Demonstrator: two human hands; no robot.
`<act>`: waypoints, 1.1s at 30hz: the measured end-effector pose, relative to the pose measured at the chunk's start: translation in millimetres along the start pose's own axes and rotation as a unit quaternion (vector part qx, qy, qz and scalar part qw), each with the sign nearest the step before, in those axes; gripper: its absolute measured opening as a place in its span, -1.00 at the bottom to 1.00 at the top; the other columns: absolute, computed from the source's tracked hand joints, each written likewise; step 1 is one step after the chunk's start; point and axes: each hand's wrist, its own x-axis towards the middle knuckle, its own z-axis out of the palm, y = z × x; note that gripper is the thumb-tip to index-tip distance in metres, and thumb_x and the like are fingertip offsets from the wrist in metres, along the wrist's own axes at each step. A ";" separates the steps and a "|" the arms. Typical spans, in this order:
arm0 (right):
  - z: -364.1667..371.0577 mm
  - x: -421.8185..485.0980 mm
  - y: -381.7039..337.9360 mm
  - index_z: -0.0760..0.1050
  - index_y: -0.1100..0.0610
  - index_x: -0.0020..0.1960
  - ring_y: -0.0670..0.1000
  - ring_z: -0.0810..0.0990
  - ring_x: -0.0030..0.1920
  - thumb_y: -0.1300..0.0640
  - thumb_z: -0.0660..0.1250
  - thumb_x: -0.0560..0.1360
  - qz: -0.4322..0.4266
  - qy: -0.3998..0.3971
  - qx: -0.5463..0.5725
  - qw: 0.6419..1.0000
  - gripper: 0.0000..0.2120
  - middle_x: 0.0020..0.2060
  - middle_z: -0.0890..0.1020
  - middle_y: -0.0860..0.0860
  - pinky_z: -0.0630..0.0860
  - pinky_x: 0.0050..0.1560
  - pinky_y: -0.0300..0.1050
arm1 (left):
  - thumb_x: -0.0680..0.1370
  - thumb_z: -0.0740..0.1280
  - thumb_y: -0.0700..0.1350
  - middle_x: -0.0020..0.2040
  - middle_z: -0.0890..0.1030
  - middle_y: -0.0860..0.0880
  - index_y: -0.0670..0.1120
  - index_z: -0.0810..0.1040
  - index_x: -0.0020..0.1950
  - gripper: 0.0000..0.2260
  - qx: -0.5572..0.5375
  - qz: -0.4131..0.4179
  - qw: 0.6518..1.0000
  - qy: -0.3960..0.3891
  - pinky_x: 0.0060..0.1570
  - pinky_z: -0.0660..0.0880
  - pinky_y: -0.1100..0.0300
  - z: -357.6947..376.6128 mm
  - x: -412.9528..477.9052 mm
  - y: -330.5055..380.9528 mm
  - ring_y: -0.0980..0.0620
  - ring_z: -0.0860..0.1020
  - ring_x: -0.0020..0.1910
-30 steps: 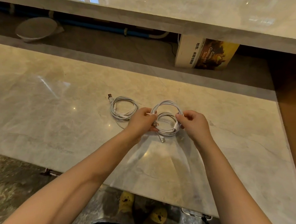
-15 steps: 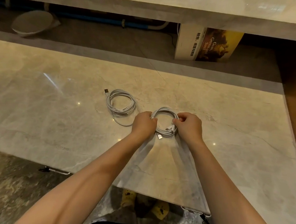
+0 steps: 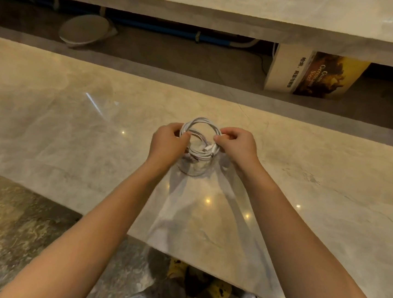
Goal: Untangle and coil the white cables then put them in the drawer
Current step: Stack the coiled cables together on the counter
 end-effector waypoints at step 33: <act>18.6 -3.2 20.0 0.59 0.15 0.10 -0.15 0.53 -0.23 0.22 0.38 0.45 -0.007 0.005 -0.034 0.999 -0.77 -0.18 0.60 0.00 0.42 -0.22 -0.40 | 0.30 0.36 -0.16 0.12 0.50 -0.21 -0.10 0.40 0.02 -0.68 0.039 -0.128 0.988 -0.082 -0.24 0.43 0.18 18.2 52.6 -27.3 -0.14 0.55 -0.04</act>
